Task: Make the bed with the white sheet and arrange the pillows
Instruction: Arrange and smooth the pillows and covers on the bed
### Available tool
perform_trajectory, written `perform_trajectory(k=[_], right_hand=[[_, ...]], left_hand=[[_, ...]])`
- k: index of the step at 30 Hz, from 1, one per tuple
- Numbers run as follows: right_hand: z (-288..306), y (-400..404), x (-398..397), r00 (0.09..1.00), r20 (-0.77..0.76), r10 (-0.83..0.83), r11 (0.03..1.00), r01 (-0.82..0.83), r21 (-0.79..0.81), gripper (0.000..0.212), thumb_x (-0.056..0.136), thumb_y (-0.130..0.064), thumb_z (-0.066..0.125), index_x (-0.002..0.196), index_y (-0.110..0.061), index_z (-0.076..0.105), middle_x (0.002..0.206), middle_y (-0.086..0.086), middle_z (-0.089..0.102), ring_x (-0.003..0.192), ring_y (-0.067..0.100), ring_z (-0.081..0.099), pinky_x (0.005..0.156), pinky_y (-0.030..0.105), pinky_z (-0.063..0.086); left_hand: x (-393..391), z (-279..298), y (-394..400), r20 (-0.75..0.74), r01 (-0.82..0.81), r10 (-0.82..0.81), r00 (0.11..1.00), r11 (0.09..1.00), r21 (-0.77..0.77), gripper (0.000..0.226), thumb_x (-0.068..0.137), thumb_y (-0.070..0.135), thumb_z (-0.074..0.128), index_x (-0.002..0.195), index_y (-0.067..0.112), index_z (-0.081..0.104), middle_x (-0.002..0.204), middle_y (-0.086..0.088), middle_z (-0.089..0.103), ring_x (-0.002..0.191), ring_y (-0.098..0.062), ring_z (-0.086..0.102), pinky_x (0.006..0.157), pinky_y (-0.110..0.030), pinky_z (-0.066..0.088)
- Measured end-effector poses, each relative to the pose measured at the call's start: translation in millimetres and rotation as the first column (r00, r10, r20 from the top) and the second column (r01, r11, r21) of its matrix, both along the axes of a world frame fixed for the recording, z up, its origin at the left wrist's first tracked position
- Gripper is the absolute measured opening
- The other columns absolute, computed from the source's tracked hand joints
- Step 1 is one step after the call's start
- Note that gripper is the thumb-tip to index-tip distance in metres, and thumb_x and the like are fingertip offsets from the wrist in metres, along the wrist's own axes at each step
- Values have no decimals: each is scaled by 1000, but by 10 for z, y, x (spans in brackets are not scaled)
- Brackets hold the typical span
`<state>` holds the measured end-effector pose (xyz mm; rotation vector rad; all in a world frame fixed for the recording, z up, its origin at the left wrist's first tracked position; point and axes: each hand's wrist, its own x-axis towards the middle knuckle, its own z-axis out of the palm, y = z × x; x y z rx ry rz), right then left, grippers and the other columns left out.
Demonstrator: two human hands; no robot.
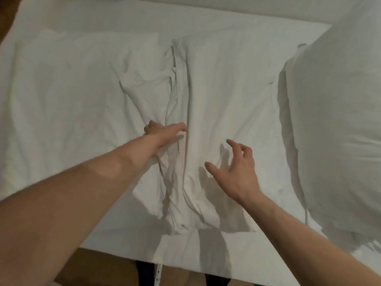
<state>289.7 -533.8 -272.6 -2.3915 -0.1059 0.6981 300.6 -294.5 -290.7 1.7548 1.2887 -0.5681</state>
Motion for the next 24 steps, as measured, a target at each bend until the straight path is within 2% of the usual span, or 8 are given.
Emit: perform_trajectory(k=[2, 5, 9, 12, 15, 18, 20, 24], right_hand=[[-183, 308, -60, 996, -66, 60, 997, -63, -49, 106, 71, -73, 73, 157, -31, 27, 157, 2, 26, 143, 29, 31, 114, 43, 36], [-542, 506, -239, 993, -79, 88, 978, -101, -180, 118, 62, -79, 69, 157, -34, 15, 152, 3, 24, 134, 32, 33, 104, 49, 46], [-882, 477, -387, 999, 31, 41, 985, -35, -171, 90, 75, -42, 71, 149, -35, 21, 129, -1, 35, 110, 28, 48, 84, 41, 52], [-937, 413, -403, 994, 70, 87, 989, -77, -128, 70, 82, -20, 64, 143, -32, 30, 123, 0, 41, 95, 31, 60, 75, 41, 49], [-853, 340, -439, 987, 129, 91, 995, -87, -38, 61, 79, -12, 62, 134, -29, 41, 116, -1, 43, 86, 36, 61, 69, 46, 49], [-646, 302, -376, 967, 244, -65, 992, 37, 120, 61, 72, -4, 63, 127, -29, 51, 111, -7, 43, 82, 29, 58, 65, 43, 50], [-490, 321, -258, 928, 320, -190, 971, 130, 200, 62, 69, 2, 63, 122, -29, 56, 111, -10, 43, 80, 22, 56, 62, 38, 47], [-432, 345, -81, 888, 390, -246, 964, 180, 196, 67, 64, 6, 60, 121, -31, 59, 117, -11, 45, 88, 18, 56, 64, 34, 47]], left_hand=[[273, 7, 141, 92, -102, 102, 991, 995, -9, 132, 58, 69, 81, 157, 10, 17, 150, -5, 41, 132, -27, 46, 89, -34, 40], [506, -153, 137, 125, -155, 171, 977, 979, -130, 132, 61, 68, 84, 157, 10, 15, 140, 1, 49, 128, -25, 49, 93, -35, 41], [733, -535, 0, 172, -97, 132, 976, 976, -194, 157, 27, 79, 87, 156, 14, 26, 149, 0, 47, 131, -21, 53, 108, -35, 45], [858, -596, -195, 196, -25, 51, 979, 991, -134, 109, 65, 35, 84, 153, 8, 26, 141, -10, 51, 121, -28, 57, 93, -32, 50], [1050, -395, -426, 306, 16, 49, 951, 978, -207, 98, 56, 6, 63, 149, 7, 31, 133, -17, 56, 116, -35, 60, 85, -33, 51], [1329, -77, -605, 503, 63, 122, 856, 940, -336, 60, 32, 1, 52, 91, -2, 60, 88, -12, 62, 82, -28, 62, 66, -30, 46], [1486, 278, -704, 548, 129, 137, 825, 899, -419, 30, 30, -3, 48, 59, 1, 56, 61, -9, 56, 62, -26, 56, 60, -28, 44], [1624, 369, -683, 568, 231, 97, 817, 848, -476, 23, 36, -3, 50, 58, 0, 57, 64, -13, 56, 58, -26, 57, 57, -24, 47]])
